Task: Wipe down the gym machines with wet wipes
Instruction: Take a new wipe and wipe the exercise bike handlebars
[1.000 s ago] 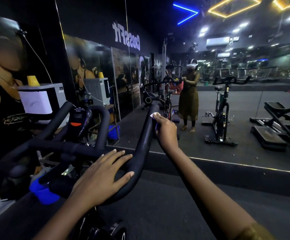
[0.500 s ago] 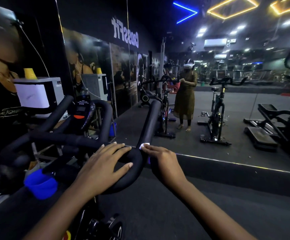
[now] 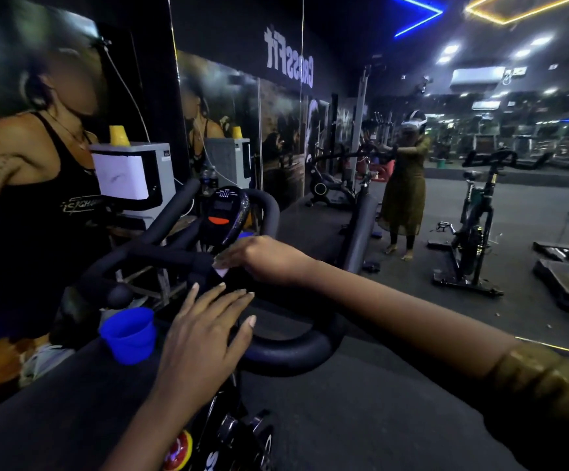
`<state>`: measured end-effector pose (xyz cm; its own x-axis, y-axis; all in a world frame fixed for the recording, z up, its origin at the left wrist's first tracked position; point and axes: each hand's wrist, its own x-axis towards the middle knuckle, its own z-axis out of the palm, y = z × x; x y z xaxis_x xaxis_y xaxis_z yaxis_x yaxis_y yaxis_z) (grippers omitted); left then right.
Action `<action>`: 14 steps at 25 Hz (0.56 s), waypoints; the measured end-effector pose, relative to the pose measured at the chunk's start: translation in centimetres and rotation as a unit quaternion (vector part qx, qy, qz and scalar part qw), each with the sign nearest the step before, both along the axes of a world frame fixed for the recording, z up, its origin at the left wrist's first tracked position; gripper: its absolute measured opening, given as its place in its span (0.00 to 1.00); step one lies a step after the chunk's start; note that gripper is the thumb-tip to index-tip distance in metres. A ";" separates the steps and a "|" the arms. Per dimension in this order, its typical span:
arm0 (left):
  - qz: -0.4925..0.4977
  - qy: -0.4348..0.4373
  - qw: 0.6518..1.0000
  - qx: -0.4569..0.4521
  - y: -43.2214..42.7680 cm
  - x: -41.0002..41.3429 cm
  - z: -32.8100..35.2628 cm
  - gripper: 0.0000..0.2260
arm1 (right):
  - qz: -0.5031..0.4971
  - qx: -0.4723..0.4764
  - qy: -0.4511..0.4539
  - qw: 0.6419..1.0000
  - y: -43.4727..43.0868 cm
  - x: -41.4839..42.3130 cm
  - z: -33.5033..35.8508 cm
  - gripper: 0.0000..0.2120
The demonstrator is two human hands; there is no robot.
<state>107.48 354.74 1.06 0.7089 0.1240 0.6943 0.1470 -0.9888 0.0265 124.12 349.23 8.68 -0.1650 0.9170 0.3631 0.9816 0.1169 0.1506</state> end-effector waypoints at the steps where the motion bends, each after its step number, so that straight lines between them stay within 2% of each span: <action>1: -0.003 -0.001 1.000 0.001 0.0 0.0 0.0 0.21 | 0.008 -0.019 -0.012 1.000 0.2 0.1 -0.4 0.15; 5: -0.013 -0.007 1.000 -0.004 0.2 0.0 -0.2 0.20 | 0.061 -0.001 0.006 0.998 -2.2 1.1 -1.5 0.21; 10: -0.021 -0.018 1.000 -0.003 0.1 -0.1 -0.3 0.20 | 0.070 -0.016 0.035 0.997 -7.8 2.2 -2.1 0.23; 14: -0.027 -0.024 0.999 -0.008 0.1 -0.1 -0.3 0.20 | 0.054 -0.020 0.024 0.998 -12.1 2.9 -2.2 0.18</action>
<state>107.39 354.87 0.75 0.6803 0.0985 0.7263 0.0918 -0.9946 0.0489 127.01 337.17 6.52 -0.2471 0.9090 0.3355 0.9689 0.2277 0.0968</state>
